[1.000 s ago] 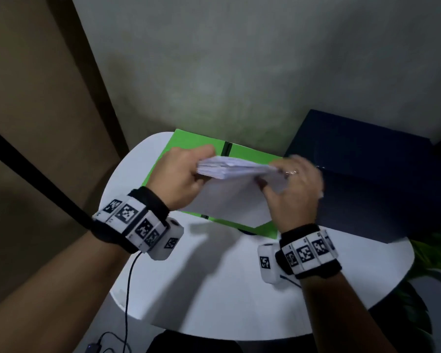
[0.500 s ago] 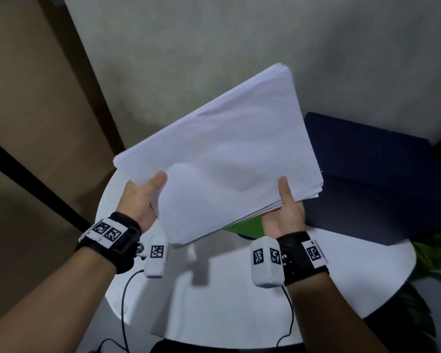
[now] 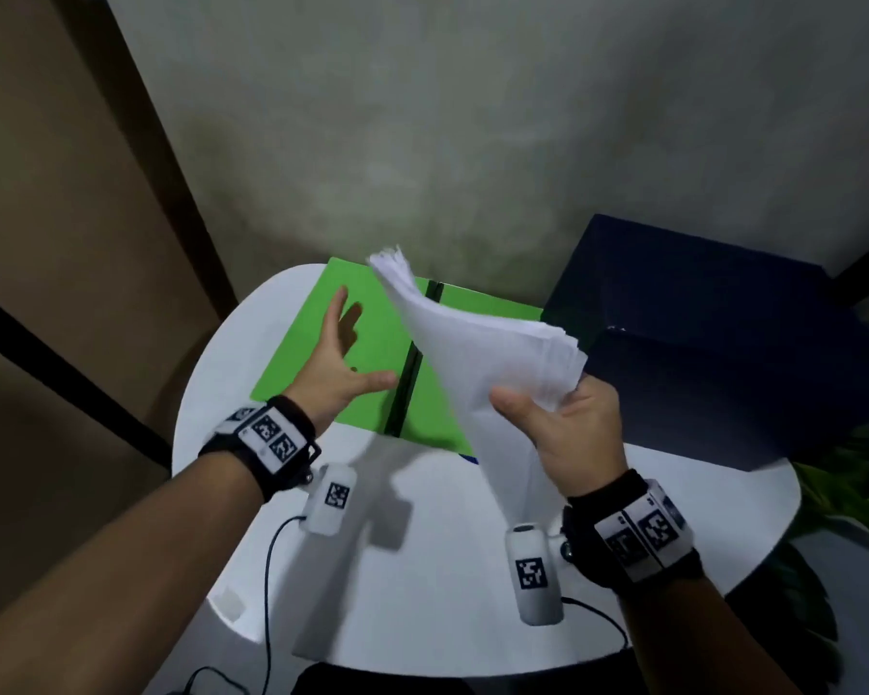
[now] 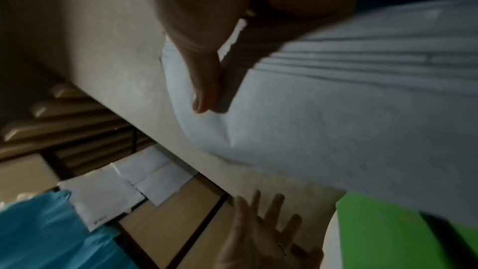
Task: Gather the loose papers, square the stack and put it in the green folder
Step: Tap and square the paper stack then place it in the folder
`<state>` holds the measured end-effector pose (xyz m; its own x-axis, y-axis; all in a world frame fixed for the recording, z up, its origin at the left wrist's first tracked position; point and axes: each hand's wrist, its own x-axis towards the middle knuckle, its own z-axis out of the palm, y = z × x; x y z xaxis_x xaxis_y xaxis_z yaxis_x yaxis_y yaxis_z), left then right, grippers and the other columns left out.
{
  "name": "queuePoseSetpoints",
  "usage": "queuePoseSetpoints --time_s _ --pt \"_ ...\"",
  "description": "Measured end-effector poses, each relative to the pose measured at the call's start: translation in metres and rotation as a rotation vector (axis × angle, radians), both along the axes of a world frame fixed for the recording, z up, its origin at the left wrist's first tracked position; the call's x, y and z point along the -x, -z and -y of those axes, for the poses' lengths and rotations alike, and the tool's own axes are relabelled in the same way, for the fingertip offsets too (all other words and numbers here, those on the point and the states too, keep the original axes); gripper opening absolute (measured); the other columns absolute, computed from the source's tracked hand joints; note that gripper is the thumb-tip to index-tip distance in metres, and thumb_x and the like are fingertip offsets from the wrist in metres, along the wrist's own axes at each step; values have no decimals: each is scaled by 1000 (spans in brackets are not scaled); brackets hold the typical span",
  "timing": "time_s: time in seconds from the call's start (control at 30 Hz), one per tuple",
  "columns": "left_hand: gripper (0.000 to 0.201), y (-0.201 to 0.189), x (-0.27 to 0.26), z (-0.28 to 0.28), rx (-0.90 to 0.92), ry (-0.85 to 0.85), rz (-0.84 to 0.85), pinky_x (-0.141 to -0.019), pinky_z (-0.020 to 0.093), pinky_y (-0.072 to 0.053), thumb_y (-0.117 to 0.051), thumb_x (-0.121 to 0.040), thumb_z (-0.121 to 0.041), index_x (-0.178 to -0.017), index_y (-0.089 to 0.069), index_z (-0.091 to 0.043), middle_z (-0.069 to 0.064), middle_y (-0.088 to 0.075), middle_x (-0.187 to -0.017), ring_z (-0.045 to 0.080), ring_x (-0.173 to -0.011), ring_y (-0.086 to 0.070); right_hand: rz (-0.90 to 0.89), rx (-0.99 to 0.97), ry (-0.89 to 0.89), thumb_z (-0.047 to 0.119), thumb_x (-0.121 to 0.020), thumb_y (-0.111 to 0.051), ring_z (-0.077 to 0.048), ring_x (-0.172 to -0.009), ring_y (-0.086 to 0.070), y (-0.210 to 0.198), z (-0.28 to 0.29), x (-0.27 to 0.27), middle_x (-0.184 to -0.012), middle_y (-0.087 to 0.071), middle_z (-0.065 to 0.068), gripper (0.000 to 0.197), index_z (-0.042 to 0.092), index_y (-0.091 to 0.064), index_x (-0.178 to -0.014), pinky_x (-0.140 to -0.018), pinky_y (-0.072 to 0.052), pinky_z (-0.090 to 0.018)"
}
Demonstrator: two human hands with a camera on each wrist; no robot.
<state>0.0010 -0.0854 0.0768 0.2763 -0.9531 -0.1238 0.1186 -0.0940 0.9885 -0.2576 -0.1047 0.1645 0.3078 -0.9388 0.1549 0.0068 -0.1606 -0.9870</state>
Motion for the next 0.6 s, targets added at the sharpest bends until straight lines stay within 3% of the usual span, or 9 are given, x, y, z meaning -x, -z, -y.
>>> queuePoseSetpoints --time_s 0.03,0.1,0.2,0.27,0.33,0.43,0.53,0.6 --pt "136 -5 0 5 28 62 -79 -99 27 -46 -98 -38 -42 -149 -19 -42 -9 -39 -152 8 -139 -36 -16 12 -31 1 -69 -81 -7 -73 -72 -4 -1 5 -78 -77 6 20 16 -76 -82 -66 -56 -22" --pt "130 -13 1 6 59 161 -237 -90 22 -51 -99 -34 -39 -144 -29 -37 -11 -57 -135 7 -126 -52 -25 17 -61 6 -66 -82 -14 -75 -73 -10 -2 14 -81 -78 -2 21 10 -77 -86 -68 -59 -29" --pt "107 -11 3 0 67 199 -295 -91 30 -53 -97 -45 -36 -138 -47 -16 5 -66 -126 19 -115 -62 -32 -18 23 6 -66 -84 -20 -72 -73 -10 6 20 -80 -77 -6 17 10 -77 -81 -65 -61 -37" --pt "82 -14 6 -3 85 146 -297 -91 39 -55 -93 -57 -35 -126 -59 -6 14 -68 -121 26 -107 -66 -41 -42 113 3 -70 -83 -17 -68 -72 -5 13 19 -75 -77 -2 14 13 -76 -76 -60 -58 -33" --pt "59 -29 16 -2 118 16 -198 -91 45 -54 -86 -70 -23 -121 -64 -3 15 -71 -116 26 -101 -68 -14 -82 200 4 -74 -81 -15 -66 -72 1 18 17 -74 -76 0 13 15 -76 -76 -60 -56 -30" --pt "27 -55 31 -1 247 -235 90 -81 26 -52 -74 -83 -5 -109 -70 -7 -12 -75 -92 4 -84 -68 25 -31 263 9 -78 -79 -17 -73 -72 1 17 14 -77 -76 0 9 18 -76 -77 -66 -59 -32" --pt "25 -66 34 -11 358 -342 198 -78 16 -51 -76 -80 -5 -98 -72 -23 -23 -74 -84 -3 -82 -67 34 12 270 9 -79 -78 -8 -72 -71 7 10 17 -75 -76 9 14 22 -74 -77 -66 -58 -25" --pt "30 -54 28 -21 318 -270 260 -79 16 -51 -84 -73 -15 -98 -72 -27 -24 -74 -87 -3 -85 -68 -9 -46 262 8 -75 -81 -8 -76 -72 21 6 21 -80 -76 10 17 21 -73 -84 -70 -59 -27"
